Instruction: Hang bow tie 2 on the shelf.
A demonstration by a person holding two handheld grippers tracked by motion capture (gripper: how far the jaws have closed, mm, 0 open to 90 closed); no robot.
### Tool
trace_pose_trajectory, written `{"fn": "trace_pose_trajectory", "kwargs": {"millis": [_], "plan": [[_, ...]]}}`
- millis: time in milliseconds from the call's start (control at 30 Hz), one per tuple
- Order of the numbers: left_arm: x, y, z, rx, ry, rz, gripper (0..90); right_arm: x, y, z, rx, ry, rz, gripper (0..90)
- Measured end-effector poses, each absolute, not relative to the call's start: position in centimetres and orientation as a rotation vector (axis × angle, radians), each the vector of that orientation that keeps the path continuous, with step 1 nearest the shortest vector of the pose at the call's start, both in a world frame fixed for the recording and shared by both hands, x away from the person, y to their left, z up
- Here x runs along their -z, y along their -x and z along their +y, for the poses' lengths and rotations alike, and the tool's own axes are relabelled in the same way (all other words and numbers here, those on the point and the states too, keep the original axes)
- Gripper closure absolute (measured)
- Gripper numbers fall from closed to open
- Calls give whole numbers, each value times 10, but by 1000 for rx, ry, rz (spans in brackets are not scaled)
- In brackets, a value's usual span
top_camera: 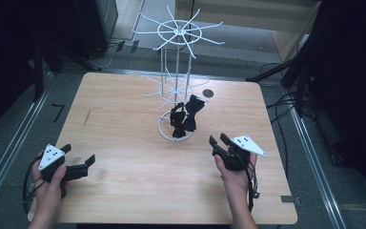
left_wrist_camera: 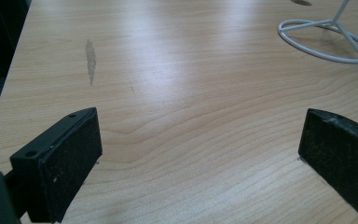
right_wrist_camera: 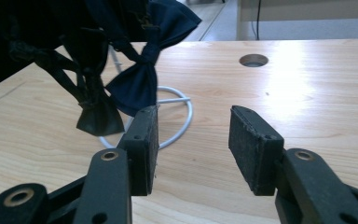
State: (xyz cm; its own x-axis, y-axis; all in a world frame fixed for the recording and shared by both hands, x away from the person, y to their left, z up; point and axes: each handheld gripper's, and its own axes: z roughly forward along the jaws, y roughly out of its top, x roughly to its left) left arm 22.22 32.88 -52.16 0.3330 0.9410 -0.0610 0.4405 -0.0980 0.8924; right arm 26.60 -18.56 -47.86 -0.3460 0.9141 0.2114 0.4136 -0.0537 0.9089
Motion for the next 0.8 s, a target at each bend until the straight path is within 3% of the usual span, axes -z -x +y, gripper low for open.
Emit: {"fn": "trace_pose_trajectory", "kwargs": {"millis": [600, 800], "plan": [[522, -222, 329, -698, -1689, 1252, 0, 487, -267, -218, -1324, -1435, 1719, 492], [522, -222, 329, -697, -1689, 1253, 0, 490, -264, -232, -1352, -1442, 1692, 405]]}}
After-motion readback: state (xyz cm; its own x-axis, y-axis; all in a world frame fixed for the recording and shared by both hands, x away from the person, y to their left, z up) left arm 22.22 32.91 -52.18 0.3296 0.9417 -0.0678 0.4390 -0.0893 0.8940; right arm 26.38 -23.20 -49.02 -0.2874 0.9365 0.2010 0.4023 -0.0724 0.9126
